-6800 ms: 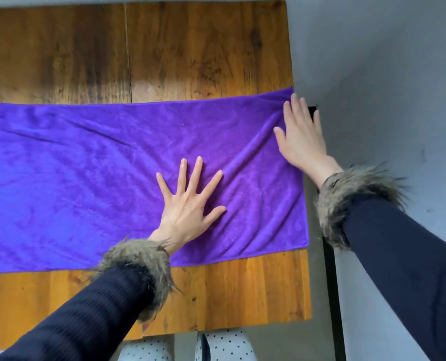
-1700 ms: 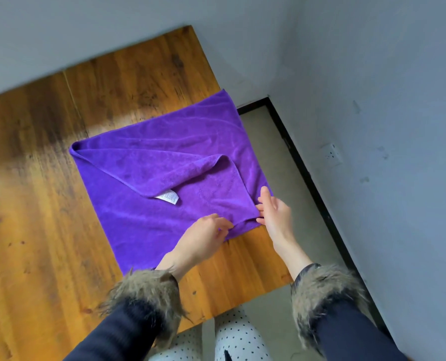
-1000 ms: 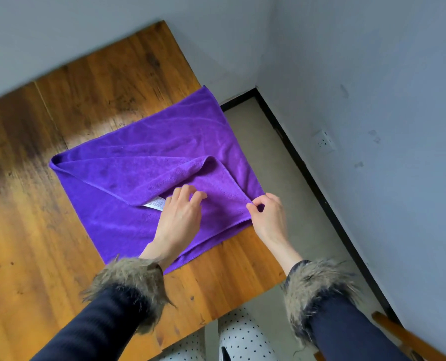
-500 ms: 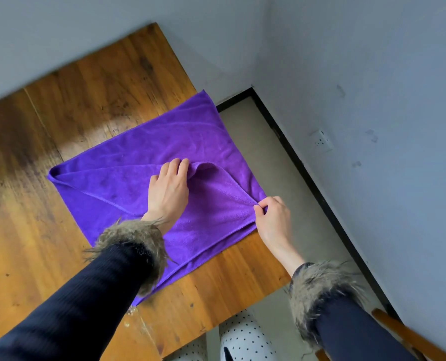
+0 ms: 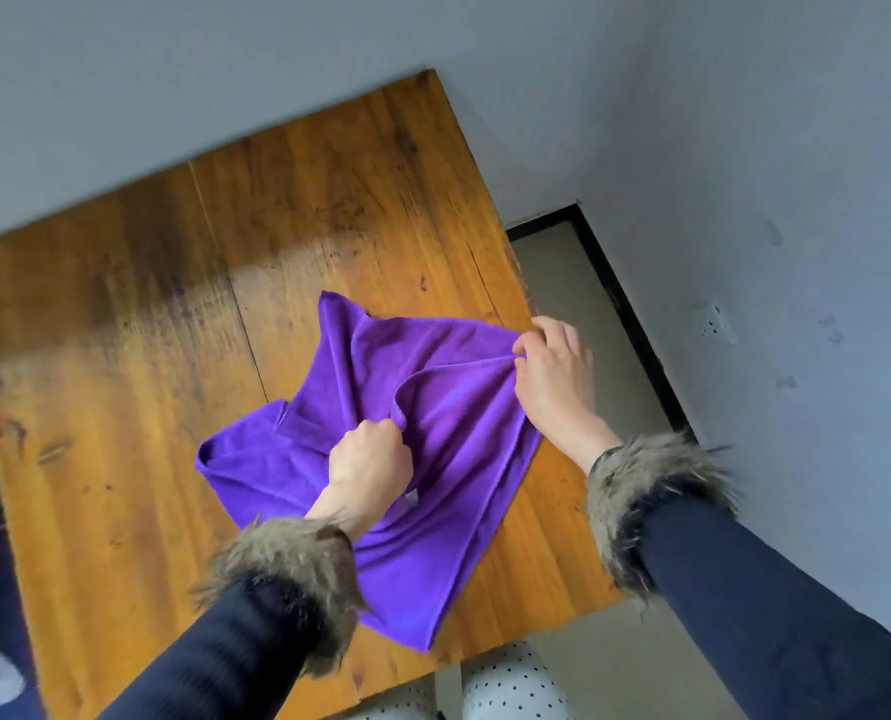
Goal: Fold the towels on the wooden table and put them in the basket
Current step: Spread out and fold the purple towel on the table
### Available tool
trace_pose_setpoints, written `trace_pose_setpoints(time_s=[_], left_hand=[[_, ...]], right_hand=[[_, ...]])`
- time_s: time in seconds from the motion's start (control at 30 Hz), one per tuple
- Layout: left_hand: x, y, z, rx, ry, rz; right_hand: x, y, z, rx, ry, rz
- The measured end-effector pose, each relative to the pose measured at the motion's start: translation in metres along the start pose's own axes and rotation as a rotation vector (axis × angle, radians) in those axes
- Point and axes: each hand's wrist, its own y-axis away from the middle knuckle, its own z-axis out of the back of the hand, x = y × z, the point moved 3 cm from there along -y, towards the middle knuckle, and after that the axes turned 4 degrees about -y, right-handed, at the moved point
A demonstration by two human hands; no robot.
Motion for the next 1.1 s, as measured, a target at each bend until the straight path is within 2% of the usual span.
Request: trace_pose_setpoints(time_s=[0.1,0.23,0.33,0.43,0.5,0.67,0.8,0.87,0.97,1.03,1.1], left_hand=[[0.017,-0.008,0.017,-0.213,-0.008,-0.033],[0.036,-0.037,0.050,-0.530,0.082,-0.115],[0.037,-0.063,0.071,-0.641,0.102,-0.193],[0.036,-0.069,0.072,-0.734,0.064,-0.216],[0.040,-0.063,0.057,-0.725,0.008,-0.251],[0.073,-0.059,0.012,-0.507,-0.002,-0.255],[0.097,-0.067,0.021,-0.489,0.053,-0.315],[0.106,-0.071,0.028,-0.407,0.059,-0.372],[0.111,-0.075,0.026,-0.256,-0.091,-0.450],[0.110,-0.075,0.026,-0.264,-0.091,-0.453],[0.108,-0.075,0.032,-0.383,0.013,-0.442]], right_hand=[[0.018,0.004,-0.010,-0.084,0.028,0.062],[0.034,0.017,-0.034,0.055,0.105,0.147],[0.032,0.020,-0.044,0.191,0.131,0.077],[0.030,0.019,-0.041,0.173,0.137,0.070],[0.029,0.016,-0.039,0.188,0.137,0.058],[0.022,0.007,-0.031,0.095,0.088,-0.004],[0.020,0.002,-0.031,0.074,0.090,-0.035],[0.021,-0.001,-0.031,0.054,0.095,-0.049],[0.025,-0.004,-0.033,0.061,0.099,-0.078],[0.027,-0.005,-0.034,0.071,0.114,-0.085],[0.027,-0.006,-0.033,0.068,0.118,-0.084]])
